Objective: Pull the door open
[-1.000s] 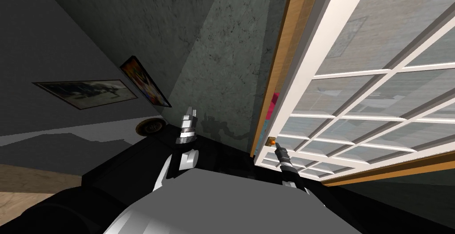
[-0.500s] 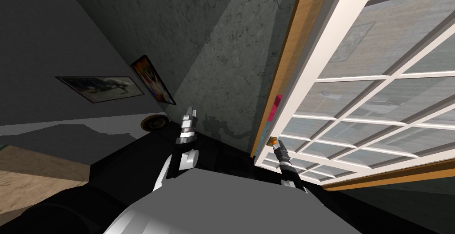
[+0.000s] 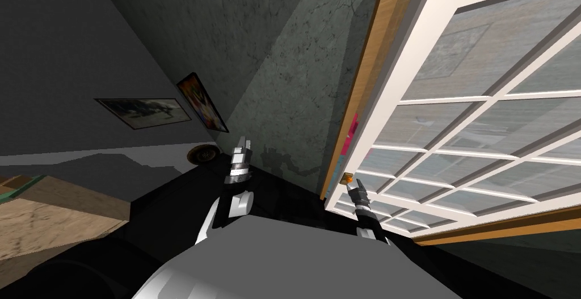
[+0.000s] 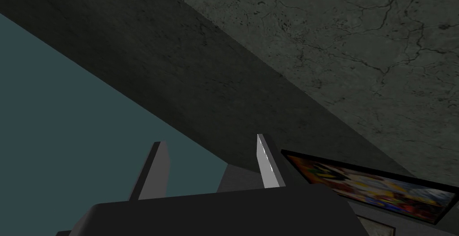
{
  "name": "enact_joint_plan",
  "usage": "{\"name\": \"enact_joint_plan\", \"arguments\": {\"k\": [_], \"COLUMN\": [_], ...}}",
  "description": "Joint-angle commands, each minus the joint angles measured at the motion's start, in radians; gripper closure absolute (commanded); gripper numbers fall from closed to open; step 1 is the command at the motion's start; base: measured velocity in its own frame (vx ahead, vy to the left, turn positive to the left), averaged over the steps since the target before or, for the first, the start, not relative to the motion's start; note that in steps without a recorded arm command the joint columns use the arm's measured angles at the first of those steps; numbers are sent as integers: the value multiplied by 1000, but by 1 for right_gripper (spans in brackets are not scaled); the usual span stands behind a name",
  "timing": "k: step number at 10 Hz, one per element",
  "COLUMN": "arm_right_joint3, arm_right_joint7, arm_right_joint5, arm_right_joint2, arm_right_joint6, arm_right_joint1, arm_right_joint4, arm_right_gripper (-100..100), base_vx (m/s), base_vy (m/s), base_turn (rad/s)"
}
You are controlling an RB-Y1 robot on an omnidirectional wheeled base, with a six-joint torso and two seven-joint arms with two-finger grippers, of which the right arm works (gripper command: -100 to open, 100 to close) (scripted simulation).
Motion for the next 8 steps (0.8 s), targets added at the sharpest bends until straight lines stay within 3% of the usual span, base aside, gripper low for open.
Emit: {"name": "enact_joint_plan", "arguments": {"k": [1, 8], "arm_right_joint3": [3, 28], "arm_right_joint7": [-34, -221], "arm_right_joint5": [-9, -89], "arm_right_joint2": [1, 16], "arm_right_joint6": [2, 26], "arm_right_joint1": [-2, -10], "arm_right_joint4": [0, -15], "arm_right_gripper": [-100, -100], "base_vx": [-49, -56], "base_vy": [-15, -17], "base_turn": [44, 59]}}
